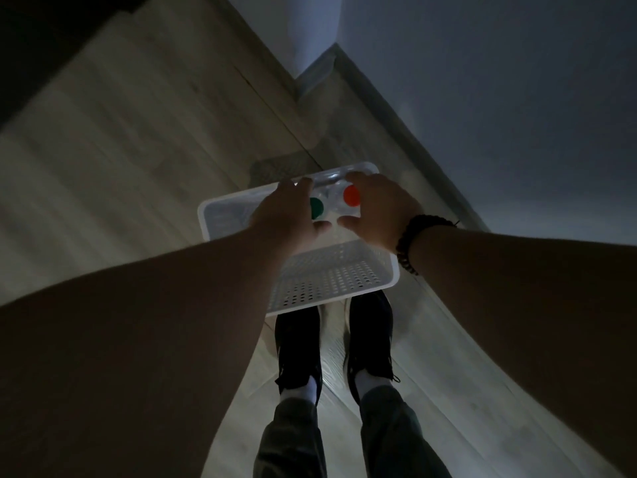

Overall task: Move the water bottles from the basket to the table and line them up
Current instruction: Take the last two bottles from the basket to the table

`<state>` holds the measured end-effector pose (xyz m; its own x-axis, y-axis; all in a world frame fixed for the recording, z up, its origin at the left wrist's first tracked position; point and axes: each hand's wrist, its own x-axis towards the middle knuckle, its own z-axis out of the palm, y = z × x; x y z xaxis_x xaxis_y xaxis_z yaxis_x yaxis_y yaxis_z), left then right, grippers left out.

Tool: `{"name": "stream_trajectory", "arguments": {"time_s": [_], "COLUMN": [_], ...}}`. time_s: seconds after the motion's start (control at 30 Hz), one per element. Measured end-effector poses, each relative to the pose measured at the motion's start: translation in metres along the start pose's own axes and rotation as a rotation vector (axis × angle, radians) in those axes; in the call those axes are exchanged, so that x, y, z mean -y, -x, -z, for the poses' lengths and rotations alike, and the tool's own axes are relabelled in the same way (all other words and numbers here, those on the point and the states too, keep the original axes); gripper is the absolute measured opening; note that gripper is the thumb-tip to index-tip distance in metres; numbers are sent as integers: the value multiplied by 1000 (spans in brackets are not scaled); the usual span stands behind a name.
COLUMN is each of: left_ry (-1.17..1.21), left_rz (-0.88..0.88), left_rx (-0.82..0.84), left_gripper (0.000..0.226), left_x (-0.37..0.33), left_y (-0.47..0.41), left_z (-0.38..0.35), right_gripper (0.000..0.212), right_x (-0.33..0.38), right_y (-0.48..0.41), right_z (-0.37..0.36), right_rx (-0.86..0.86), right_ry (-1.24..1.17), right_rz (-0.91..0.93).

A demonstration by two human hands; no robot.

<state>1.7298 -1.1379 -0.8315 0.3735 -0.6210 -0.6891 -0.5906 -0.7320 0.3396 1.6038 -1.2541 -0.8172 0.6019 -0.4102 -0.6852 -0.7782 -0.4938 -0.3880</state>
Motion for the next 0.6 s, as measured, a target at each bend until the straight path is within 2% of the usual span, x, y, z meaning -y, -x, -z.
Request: {"name": "stream_trajectory", "arguments": {"time_s": [0.17,0.3,0.47,0.6], "left_ry": [-14,-31,-52,-53], "left_rz": [23,50,76,96], "left_rx": [-59,-40,35,80], "left_gripper": [64,72,75,76], "left_x": [-1,-1,-11,-33], "left_y": [0,17,67,129], "left_z": [-13,-11,13,53], "right_gripper": [52,48,61,61], "right_x": [5,7,16,39], "right_y": [-7,12,69,141], "right_z": [-3,2,17,58], "right_rx": [-24,30,56,101], "right_ry": [12,5,-1,-50], "right_rz": [-46,-95,-104,-123]}}
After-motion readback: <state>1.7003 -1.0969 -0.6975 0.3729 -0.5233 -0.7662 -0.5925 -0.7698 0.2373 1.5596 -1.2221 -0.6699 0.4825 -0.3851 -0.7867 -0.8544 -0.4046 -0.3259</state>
